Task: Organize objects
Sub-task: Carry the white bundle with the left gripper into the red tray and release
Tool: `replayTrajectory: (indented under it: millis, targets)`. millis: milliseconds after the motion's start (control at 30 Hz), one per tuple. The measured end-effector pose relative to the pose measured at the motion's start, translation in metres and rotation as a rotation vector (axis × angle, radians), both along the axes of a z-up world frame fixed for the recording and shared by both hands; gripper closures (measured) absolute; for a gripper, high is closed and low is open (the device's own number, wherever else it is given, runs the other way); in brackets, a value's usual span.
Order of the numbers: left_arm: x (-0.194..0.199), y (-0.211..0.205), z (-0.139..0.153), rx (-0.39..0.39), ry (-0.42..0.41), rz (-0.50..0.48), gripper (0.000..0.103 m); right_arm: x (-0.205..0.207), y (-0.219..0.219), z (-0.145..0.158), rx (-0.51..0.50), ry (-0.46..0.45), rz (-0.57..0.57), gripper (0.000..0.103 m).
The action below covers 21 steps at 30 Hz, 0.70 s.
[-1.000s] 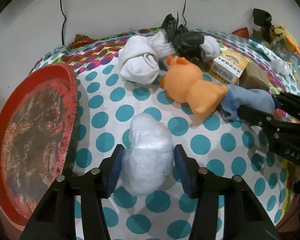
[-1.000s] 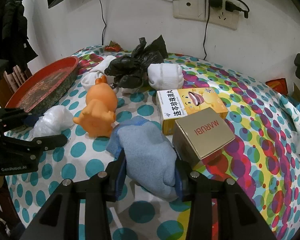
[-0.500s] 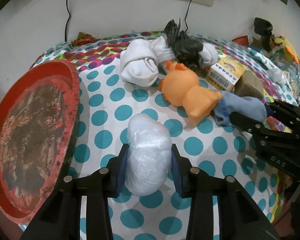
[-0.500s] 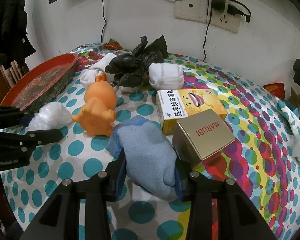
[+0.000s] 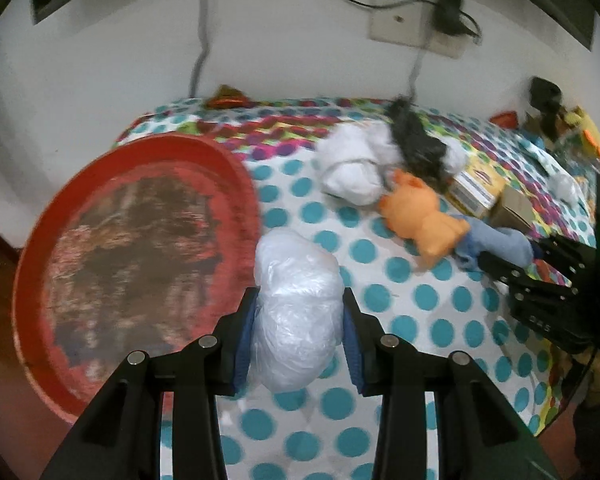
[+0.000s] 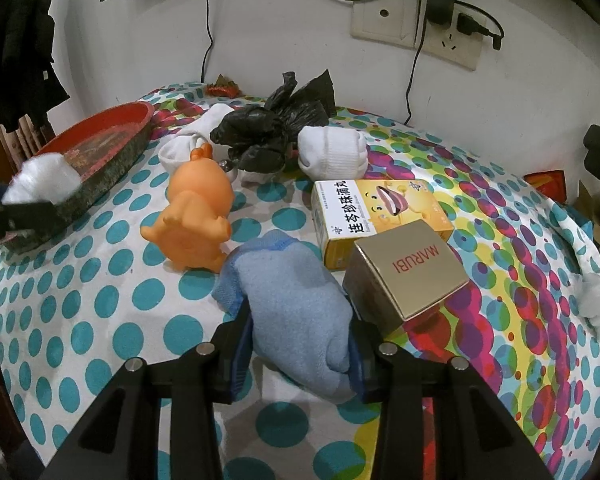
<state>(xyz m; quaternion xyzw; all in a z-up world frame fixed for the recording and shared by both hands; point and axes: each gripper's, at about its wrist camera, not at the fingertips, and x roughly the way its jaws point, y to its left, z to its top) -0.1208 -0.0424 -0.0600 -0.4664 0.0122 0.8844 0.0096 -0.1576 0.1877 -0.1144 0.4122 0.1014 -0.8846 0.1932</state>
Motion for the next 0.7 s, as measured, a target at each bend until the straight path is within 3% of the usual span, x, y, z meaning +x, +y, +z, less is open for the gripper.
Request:
replayTrajectory:
  millis: [333,700]
  targets:
    - [-0.002,-0.087,-0.002,-0.07,-0.022,0.181,0.067,0.001,-0.001,0.001,0.017,0.004,0.005,0.064]
    - [-0.005,-0.185,-0.019,-0.078,-0.074,0.368,0.067,0.001,-0.004,0.0,0.032,0.008,0.007,0.064]
